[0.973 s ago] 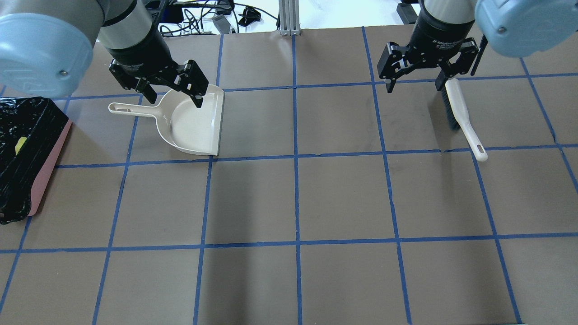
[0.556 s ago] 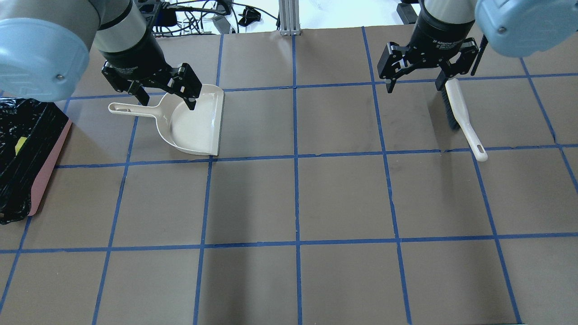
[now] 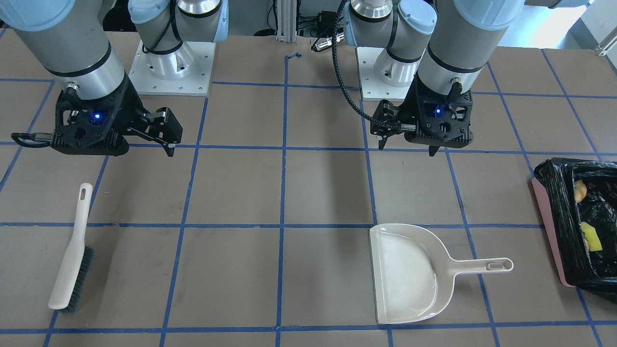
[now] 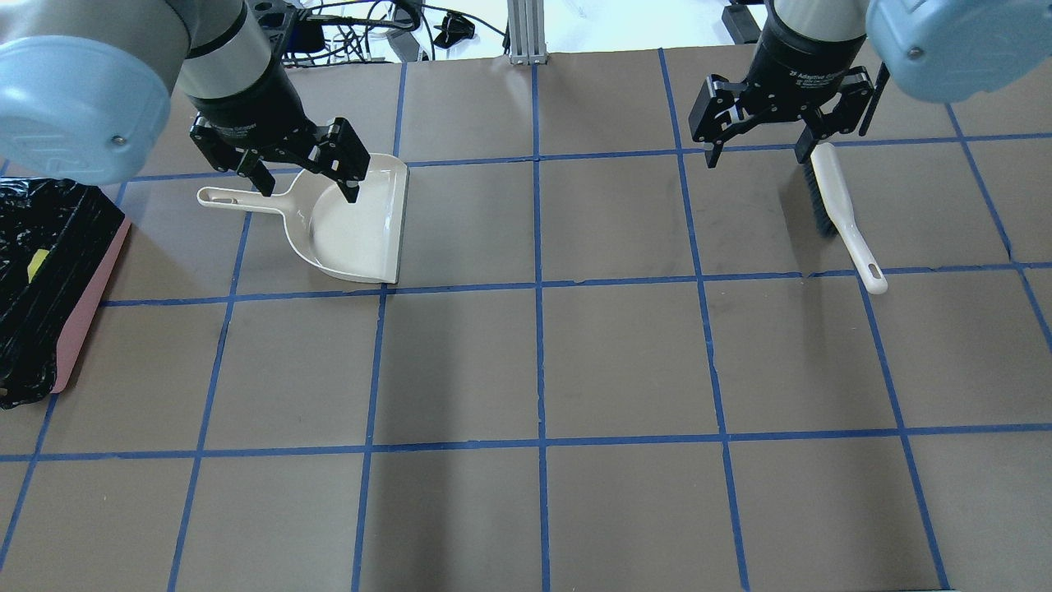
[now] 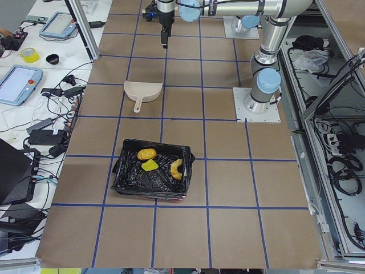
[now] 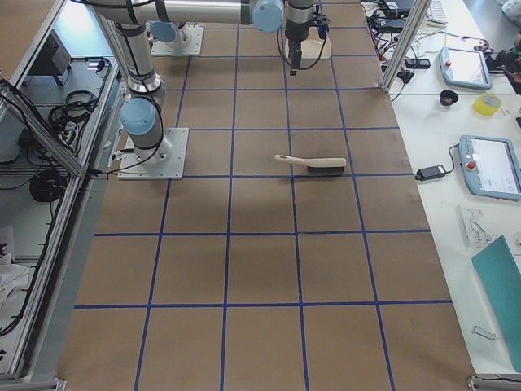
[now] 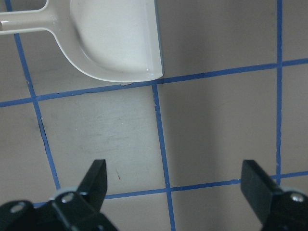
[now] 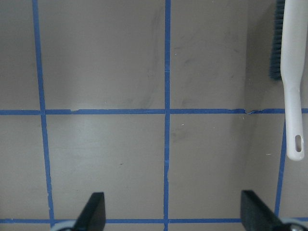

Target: Sweep and dump trash into bin

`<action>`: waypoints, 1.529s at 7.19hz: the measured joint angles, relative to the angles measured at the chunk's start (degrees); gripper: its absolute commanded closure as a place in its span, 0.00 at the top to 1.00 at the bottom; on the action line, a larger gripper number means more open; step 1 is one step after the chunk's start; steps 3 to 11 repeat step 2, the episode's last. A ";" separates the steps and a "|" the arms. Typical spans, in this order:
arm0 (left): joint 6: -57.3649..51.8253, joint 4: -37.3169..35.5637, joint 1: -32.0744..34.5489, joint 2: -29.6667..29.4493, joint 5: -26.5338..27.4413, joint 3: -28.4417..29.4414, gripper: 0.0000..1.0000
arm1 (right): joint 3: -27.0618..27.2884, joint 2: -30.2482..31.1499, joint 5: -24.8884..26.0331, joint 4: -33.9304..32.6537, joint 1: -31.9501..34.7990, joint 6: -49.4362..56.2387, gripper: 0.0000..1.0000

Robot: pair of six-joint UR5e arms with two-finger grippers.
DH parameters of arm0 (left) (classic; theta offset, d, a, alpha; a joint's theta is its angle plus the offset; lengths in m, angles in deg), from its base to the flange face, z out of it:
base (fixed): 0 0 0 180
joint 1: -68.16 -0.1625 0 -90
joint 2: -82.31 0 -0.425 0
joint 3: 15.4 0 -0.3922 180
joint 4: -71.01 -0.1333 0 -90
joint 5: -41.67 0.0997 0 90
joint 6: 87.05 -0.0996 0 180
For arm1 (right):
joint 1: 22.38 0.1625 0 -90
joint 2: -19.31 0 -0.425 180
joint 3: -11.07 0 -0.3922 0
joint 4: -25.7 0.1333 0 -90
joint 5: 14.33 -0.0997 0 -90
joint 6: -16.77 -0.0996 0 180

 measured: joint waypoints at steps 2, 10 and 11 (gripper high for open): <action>1.09 -0.06 0.03 -0.48 -0.19 -0.04 1.00 | -0.05 0.00 0.27 0.02 -0.02 -0.04 1.00; 1.09 -0.06 0.03 -0.48 -0.19 -0.04 1.00 | -0.05 0.00 0.27 0.02 -0.02 -0.04 1.00; 1.09 -0.06 0.03 -0.48 -0.19 -0.04 1.00 | -0.05 0.00 0.27 0.02 -0.02 -0.04 1.00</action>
